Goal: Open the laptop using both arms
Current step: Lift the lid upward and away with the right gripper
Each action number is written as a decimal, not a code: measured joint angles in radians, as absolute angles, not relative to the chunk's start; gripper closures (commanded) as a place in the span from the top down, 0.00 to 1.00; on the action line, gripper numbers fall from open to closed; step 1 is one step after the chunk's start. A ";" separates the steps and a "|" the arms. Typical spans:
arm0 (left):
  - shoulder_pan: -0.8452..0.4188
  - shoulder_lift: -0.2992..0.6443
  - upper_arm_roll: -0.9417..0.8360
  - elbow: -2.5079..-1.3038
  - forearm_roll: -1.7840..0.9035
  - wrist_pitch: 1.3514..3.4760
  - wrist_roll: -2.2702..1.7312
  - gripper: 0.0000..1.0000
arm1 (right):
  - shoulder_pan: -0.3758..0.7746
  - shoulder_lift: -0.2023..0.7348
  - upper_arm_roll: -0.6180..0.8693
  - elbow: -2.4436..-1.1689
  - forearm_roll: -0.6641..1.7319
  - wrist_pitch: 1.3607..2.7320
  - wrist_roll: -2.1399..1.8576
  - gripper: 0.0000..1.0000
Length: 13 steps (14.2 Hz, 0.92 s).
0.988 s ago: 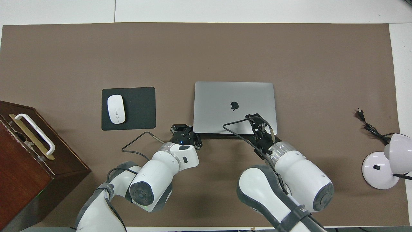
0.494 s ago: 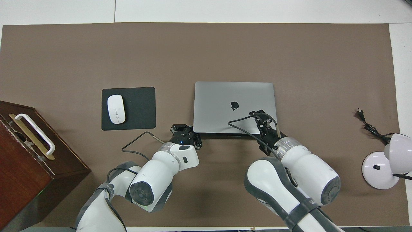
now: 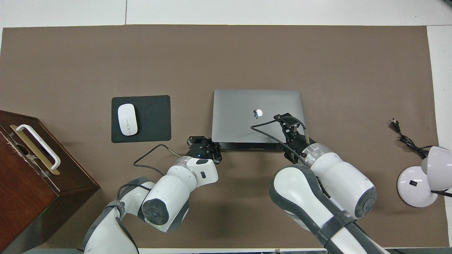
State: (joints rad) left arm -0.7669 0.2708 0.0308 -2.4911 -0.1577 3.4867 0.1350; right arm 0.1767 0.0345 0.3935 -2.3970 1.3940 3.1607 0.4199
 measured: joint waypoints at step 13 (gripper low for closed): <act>-0.767 0.271 0.031 -2.491 -0.158 3.488 0.139 0.00 | 0.174 0.149 0.304 -2.110 1.317 3.082 0.348 1.00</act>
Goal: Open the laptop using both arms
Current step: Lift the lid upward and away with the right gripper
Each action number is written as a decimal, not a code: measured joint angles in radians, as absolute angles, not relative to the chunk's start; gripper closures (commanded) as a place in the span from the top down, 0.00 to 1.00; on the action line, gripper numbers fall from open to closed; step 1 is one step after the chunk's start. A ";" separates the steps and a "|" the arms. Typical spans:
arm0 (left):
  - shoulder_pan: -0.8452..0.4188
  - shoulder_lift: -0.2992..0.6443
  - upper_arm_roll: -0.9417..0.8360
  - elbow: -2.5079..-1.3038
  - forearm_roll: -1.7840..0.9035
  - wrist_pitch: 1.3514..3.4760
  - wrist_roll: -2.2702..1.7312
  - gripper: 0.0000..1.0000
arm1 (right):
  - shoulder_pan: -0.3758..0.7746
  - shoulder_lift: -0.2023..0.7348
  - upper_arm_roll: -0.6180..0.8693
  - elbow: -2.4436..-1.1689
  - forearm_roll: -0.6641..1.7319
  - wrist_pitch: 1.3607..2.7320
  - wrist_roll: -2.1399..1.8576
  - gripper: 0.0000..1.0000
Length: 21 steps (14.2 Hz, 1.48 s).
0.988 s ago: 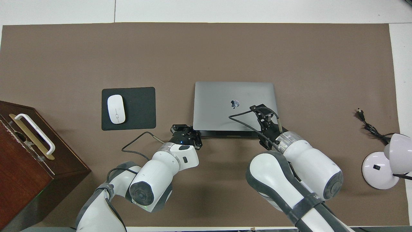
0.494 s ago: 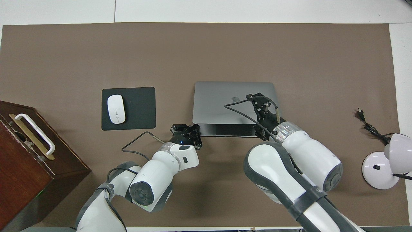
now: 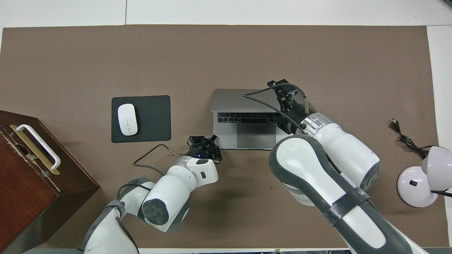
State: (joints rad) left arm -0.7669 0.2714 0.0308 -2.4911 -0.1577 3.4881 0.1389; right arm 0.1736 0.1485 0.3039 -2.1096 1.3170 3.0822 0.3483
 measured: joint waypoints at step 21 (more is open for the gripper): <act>-0.767 0.272 0.031 -2.491 -0.158 3.489 0.141 0.00 | 0.179 0.313 0.178 -1.856 1.151 2.936 0.389 1.00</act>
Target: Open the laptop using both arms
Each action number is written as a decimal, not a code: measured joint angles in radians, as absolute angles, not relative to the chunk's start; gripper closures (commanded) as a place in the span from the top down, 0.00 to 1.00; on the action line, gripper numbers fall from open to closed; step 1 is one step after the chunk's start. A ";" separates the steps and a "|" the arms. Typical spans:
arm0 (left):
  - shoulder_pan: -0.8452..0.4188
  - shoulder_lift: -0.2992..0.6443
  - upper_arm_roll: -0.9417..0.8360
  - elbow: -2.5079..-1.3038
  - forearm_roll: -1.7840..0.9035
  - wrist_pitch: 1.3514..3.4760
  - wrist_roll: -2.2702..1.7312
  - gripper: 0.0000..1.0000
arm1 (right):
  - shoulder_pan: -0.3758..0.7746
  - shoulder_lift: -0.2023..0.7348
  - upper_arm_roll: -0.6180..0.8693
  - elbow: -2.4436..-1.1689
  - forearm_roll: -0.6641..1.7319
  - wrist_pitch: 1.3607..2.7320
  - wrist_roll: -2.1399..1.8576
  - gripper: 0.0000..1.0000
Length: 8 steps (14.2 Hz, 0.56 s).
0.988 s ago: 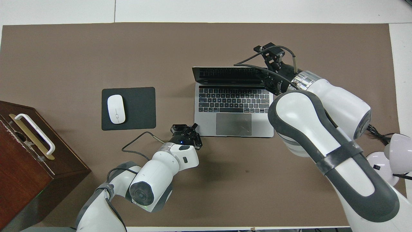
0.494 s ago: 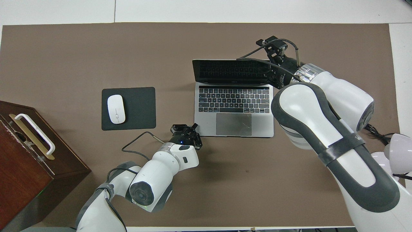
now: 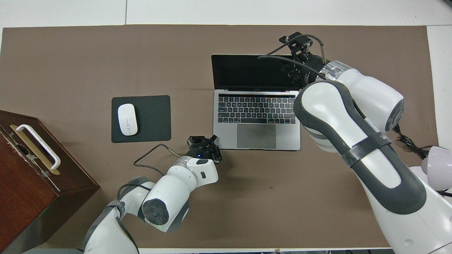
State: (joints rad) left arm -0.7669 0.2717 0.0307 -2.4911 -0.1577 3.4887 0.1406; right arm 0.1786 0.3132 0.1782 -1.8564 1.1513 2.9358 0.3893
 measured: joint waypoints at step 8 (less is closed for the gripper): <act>-0.762 0.266 0.043 -2.482 -0.225 3.456 0.140 0.00 | 0.200 0.123 0.173 -1.860 1.132 2.733 0.616 1.00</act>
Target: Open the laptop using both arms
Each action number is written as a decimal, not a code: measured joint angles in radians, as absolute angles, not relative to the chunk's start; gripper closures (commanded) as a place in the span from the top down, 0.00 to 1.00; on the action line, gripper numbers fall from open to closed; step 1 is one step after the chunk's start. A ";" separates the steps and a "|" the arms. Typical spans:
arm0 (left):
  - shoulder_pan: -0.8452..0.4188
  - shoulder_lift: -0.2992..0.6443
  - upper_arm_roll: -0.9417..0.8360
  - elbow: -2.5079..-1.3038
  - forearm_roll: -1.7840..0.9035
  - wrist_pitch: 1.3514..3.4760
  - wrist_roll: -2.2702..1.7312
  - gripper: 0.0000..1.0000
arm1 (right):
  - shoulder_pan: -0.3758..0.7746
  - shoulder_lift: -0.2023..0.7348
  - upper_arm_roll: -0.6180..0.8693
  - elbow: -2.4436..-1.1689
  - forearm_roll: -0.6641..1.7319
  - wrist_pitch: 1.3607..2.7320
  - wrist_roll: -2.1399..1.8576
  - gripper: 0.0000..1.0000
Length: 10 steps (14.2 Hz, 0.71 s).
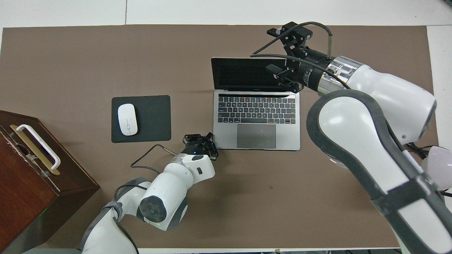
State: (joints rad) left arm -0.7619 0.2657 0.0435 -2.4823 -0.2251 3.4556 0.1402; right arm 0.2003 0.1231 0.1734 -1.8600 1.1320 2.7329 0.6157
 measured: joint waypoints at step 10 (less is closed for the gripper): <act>-0.511 0.034 0.070 -2.253 -0.224 2.726 0.287 0.00 | 0.116 0.067 0.120 -1.604 0.584 2.571 0.566 1.00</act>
